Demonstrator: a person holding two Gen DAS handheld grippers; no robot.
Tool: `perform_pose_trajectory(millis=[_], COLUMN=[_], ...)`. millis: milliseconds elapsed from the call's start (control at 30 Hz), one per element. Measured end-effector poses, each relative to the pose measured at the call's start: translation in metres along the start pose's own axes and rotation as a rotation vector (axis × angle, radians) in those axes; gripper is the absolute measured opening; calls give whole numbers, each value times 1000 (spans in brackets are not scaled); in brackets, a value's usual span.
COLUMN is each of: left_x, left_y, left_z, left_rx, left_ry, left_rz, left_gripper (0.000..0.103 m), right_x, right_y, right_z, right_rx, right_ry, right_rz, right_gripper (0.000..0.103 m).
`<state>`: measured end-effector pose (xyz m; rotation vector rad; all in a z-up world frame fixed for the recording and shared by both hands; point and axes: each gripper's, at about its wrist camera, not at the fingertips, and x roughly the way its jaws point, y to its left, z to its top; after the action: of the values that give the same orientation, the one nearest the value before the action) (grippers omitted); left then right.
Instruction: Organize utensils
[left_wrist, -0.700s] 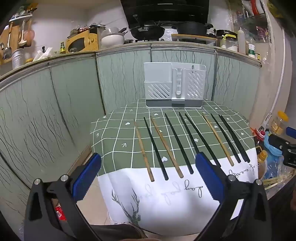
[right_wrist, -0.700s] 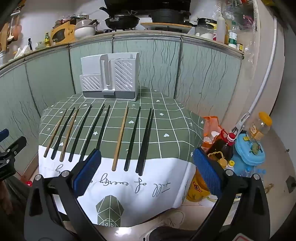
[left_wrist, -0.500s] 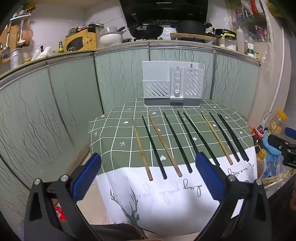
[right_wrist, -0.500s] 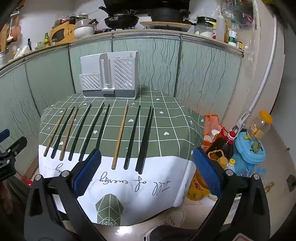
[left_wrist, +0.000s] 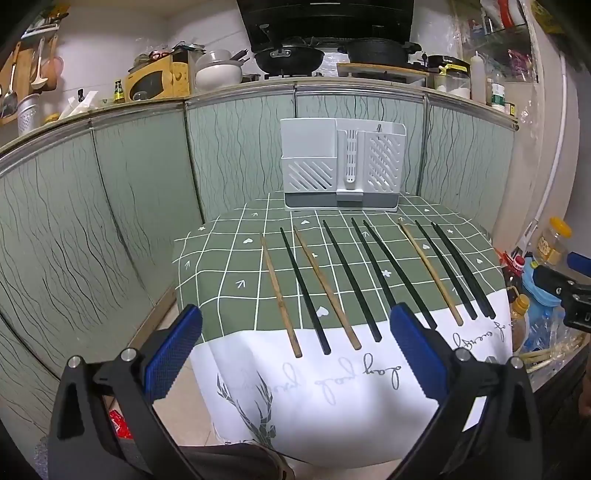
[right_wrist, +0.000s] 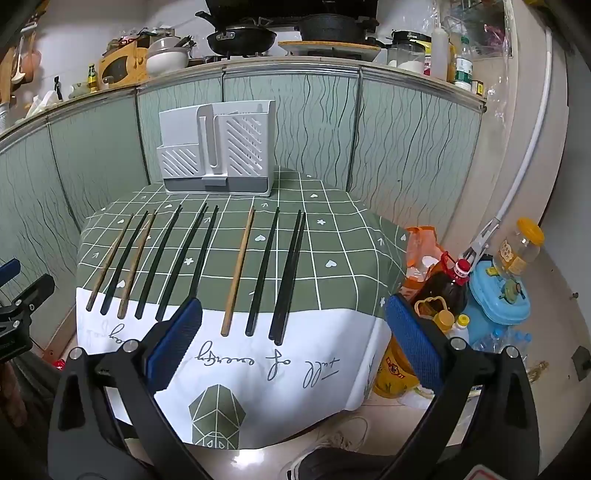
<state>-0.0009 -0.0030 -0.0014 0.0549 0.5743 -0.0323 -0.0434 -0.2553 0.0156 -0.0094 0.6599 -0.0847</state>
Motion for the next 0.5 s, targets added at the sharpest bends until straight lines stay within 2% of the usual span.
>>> perform_pose_trajectory(millis=[500], left_x=[5], left_y=[2], left_z=[0], left_rx=[-8], left_ry=[18], left_rz=[-4], left_gripper=[98], right_x=[1], right_y=[-2], right_z=[-4], right_rx=[7], right_ry=[8], right_rz=[16], right_gripper=[95])
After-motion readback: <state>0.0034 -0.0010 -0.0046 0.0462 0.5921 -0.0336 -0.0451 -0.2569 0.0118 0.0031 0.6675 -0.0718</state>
